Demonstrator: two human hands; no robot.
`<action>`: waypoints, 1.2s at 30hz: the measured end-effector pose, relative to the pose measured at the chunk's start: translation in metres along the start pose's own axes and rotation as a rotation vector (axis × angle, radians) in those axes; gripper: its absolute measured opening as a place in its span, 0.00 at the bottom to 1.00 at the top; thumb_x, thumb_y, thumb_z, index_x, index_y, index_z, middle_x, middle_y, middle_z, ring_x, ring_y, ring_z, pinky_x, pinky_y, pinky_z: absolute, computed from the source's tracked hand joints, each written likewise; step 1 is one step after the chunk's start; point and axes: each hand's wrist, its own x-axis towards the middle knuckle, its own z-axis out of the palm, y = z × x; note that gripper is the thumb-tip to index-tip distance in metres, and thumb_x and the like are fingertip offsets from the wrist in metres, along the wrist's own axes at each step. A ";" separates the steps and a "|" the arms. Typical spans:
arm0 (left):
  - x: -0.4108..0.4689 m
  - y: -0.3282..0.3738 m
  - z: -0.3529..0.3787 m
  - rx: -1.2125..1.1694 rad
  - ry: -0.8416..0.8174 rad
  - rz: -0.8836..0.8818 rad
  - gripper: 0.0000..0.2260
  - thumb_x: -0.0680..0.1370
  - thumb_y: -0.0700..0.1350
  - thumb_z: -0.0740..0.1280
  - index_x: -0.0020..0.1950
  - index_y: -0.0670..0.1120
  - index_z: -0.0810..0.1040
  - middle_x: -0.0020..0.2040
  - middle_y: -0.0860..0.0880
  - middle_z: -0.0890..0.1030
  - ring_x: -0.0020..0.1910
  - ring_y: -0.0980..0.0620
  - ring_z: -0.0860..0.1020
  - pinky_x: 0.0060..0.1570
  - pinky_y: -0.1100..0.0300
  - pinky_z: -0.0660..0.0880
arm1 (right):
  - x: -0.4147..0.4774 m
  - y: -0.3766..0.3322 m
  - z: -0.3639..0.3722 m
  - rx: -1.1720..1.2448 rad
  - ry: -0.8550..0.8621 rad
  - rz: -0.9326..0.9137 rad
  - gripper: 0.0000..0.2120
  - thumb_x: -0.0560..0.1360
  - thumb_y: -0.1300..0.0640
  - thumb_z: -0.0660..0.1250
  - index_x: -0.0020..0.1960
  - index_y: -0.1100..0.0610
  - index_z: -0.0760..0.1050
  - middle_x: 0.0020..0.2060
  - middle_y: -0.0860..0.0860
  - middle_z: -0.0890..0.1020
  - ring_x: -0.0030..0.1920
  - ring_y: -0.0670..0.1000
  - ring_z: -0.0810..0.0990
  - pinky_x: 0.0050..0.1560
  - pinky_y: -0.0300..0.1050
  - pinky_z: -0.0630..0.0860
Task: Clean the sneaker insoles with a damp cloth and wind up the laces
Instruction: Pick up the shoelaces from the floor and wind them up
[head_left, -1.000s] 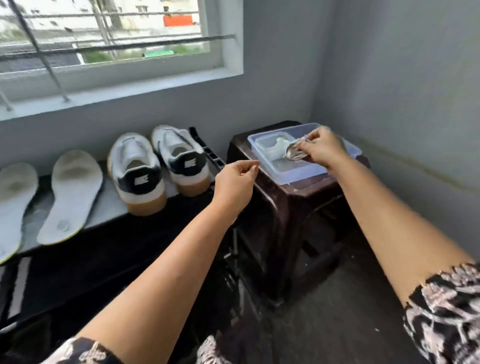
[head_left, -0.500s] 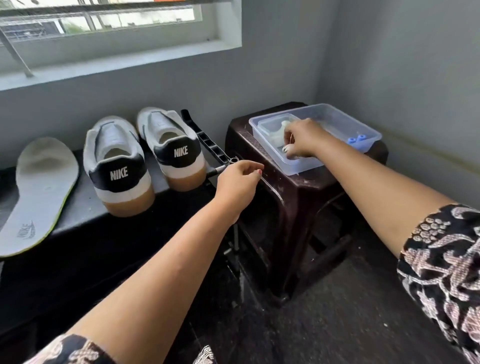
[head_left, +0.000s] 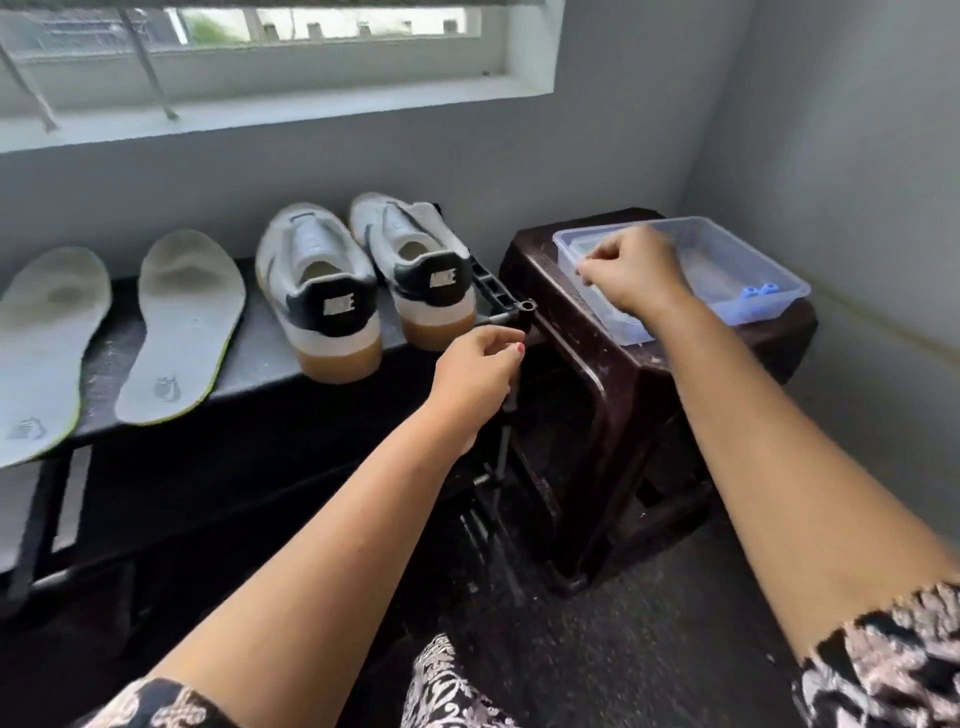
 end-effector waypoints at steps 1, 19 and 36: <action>-0.004 -0.005 -0.009 0.006 -0.007 -0.017 0.10 0.79 0.45 0.63 0.58 0.50 0.79 0.53 0.52 0.80 0.52 0.53 0.78 0.52 0.57 0.78 | -0.015 -0.010 0.006 0.020 -0.048 0.008 0.08 0.71 0.60 0.67 0.39 0.64 0.81 0.33 0.56 0.79 0.36 0.52 0.75 0.39 0.44 0.71; -0.261 -0.322 -0.334 -0.249 0.703 -0.753 0.12 0.80 0.36 0.59 0.41 0.48 0.76 0.37 0.48 0.78 0.31 0.54 0.72 0.32 0.64 0.67 | -0.312 -0.201 0.383 -0.207 -1.442 -0.319 0.12 0.78 0.55 0.64 0.55 0.61 0.79 0.40 0.50 0.79 0.35 0.45 0.75 0.30 0.33 0.69; -0.241 -0.503 -0.285 -0.037 0.501 -1.014 0.09 0.78 0.42 0.64 0.55 0.45 0.81 0.55 0.43 0.82 0.57 0.45 0.79 0.55 0.57 0.73 | -0.390 -0.027 0.600 -0.883 -1.604 -0.922 0.27 0.78 0.59 0.60 0.76 0.49 0.59 0.78 0.49 0.51 0.75 0.59 0.58 0.72 0.54 0.61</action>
